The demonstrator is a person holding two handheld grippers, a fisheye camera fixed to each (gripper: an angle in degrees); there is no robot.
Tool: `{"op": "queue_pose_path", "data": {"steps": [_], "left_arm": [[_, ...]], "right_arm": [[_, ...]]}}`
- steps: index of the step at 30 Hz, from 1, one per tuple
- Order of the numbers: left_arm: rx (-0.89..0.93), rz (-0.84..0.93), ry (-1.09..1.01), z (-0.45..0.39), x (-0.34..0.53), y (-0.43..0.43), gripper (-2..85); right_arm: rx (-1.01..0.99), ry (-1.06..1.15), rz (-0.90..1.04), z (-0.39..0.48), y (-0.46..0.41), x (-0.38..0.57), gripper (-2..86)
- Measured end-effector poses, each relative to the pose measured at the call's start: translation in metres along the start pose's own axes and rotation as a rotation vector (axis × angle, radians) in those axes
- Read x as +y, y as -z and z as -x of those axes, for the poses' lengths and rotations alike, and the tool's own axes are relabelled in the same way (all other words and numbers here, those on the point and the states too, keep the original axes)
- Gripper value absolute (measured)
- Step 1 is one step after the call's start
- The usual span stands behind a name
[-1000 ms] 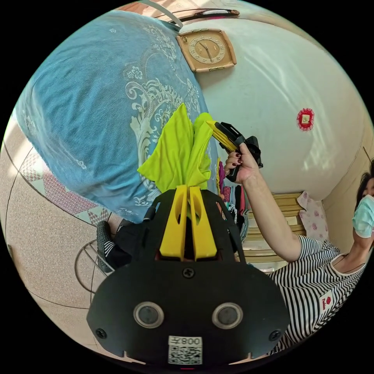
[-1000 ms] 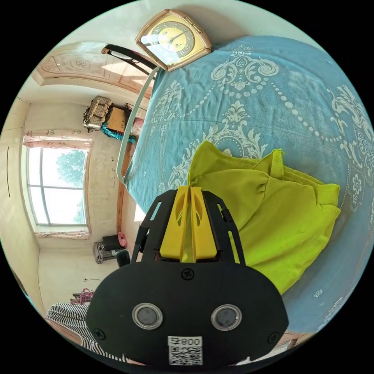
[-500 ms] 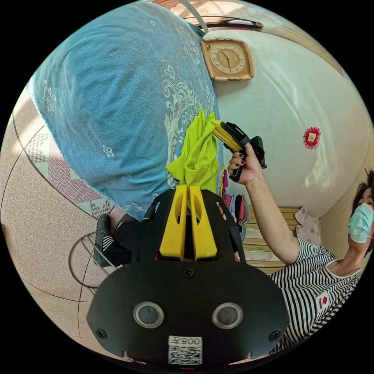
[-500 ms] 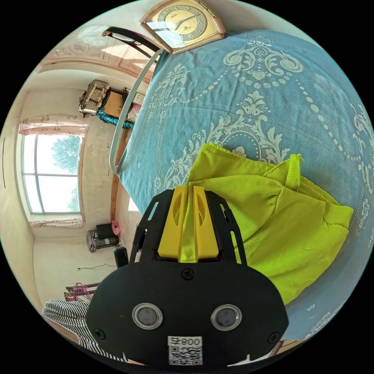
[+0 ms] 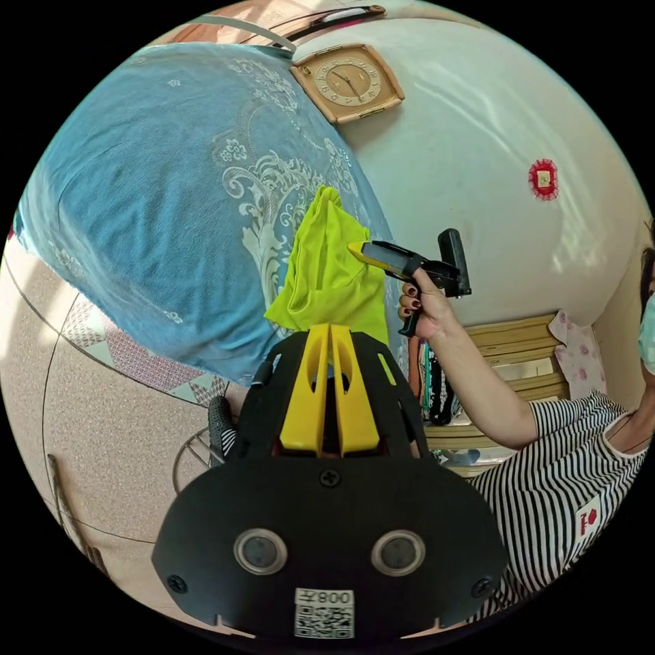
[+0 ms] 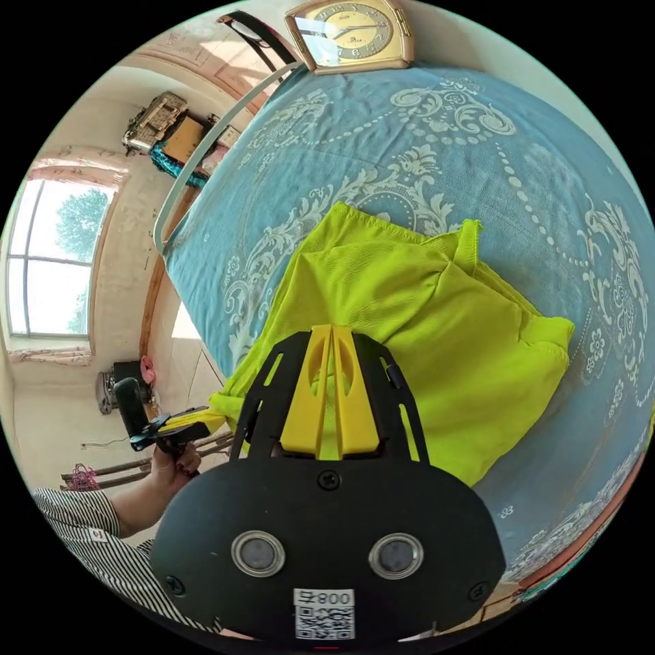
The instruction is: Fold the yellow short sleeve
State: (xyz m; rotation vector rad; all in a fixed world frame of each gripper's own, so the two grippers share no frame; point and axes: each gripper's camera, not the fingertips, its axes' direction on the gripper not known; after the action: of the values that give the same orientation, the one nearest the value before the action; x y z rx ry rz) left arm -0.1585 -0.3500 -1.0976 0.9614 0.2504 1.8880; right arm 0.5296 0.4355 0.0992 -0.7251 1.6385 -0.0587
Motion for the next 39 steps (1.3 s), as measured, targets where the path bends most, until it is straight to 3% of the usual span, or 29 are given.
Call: {"op": "queue_pose_path", "data": {"steps": [4,9,14,19,24,32,39], "left_arm": [[-0.14,0.051,0.022,0.007,-0.008,-0.018,0.2],[-0.132,0.04,0.046,0.005,-0.006,-0.024,0.1],[-0.137,0.022,0.021,-0.011,-0.006,-0.023,0.1],[-0.145,0.039,0.034,-0.013,-0.013,-0.037,0.1],[-0.153,0.029,0.023,-0.034,-0.015,-0.046,0.2],[-0.103,0.051,-0.065,-0.086,-0.011,-0.077,0.2],[-0.19,0.092,-0.074,-0.115,-0.037,-0.13,0.2]], "right_arm": [[0.099,0.033,0.043,0.019,-0.018,0.001,0.1],[0.118,0.065,0.064,0.029,-0.01,0.008,0.1],[0.03,0.119,-0.066,0.045,0.022,0.037,0.1],[0.052,0.104,0.11,0.043,-0.02,0.044,0.1],[0.026,0.108,0.065,0.036,-0.006,0.065,0.1],[-0.083,0.048,-0.061,-0.02,0.056,0.171,0.1],[-0.091,-0.064,0.037,-0.061,0.029,0.272,0.1]]}}
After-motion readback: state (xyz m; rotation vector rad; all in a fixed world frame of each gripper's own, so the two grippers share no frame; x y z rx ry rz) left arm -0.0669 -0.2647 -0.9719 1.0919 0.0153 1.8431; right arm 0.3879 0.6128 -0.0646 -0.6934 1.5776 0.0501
